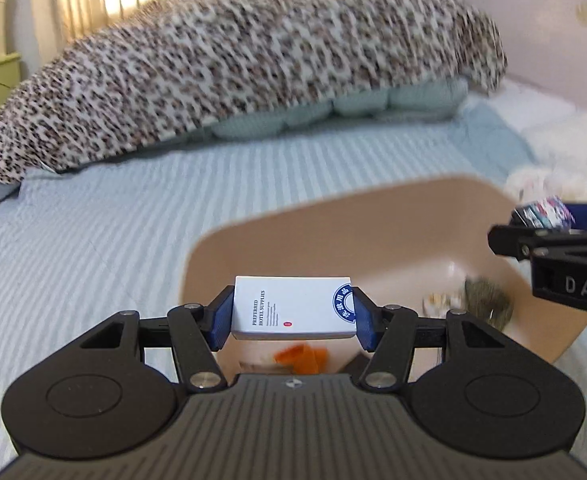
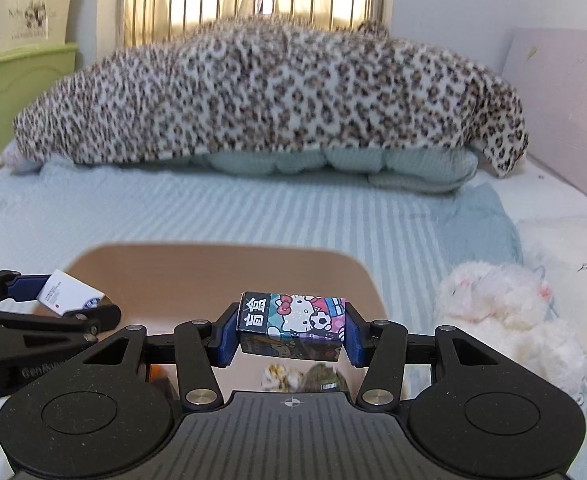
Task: Organize objects
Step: 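Carry the white box with the left tool and cartoon box with the right tool into the basket, open both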
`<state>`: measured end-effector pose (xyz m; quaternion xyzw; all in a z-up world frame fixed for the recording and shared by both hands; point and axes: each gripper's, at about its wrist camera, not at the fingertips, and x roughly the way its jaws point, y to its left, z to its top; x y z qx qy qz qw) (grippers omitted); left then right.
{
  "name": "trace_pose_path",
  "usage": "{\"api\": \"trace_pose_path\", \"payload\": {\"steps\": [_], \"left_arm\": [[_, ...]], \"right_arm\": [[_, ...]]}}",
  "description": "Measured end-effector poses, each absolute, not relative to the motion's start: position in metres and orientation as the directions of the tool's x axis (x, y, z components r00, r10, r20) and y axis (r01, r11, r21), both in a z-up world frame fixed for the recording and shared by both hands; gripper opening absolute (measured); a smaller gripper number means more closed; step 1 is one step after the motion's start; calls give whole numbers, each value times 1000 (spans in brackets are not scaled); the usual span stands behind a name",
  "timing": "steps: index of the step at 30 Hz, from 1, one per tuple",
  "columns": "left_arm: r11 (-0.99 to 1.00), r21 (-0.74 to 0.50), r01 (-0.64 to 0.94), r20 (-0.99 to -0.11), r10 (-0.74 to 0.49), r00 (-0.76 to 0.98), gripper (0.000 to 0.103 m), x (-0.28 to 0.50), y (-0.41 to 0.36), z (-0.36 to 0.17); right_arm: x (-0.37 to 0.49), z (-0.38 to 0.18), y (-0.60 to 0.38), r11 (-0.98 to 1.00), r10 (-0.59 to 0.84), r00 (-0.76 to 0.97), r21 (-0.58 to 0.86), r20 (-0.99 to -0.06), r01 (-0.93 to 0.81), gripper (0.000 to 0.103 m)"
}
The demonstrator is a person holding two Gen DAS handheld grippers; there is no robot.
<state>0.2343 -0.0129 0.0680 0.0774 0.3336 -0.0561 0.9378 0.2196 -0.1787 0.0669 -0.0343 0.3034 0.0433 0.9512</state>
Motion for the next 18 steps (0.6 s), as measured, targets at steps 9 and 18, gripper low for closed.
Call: {"api": "trace_pose_path", "payload": {"steps": [9, 18], "left_arm": [[983, 105, 151, -726, -28, 687, 61, 241, -13, 43], [986, 103, 130, -721, -16, 693, 86, 228, -10, 66]], "right_arm": [[231, 33, -171, 988, 72, 700, -47, -710, -150, 57], [207, 56, -173, 991, 52, 734, -59, -677, -124, 81]]}}
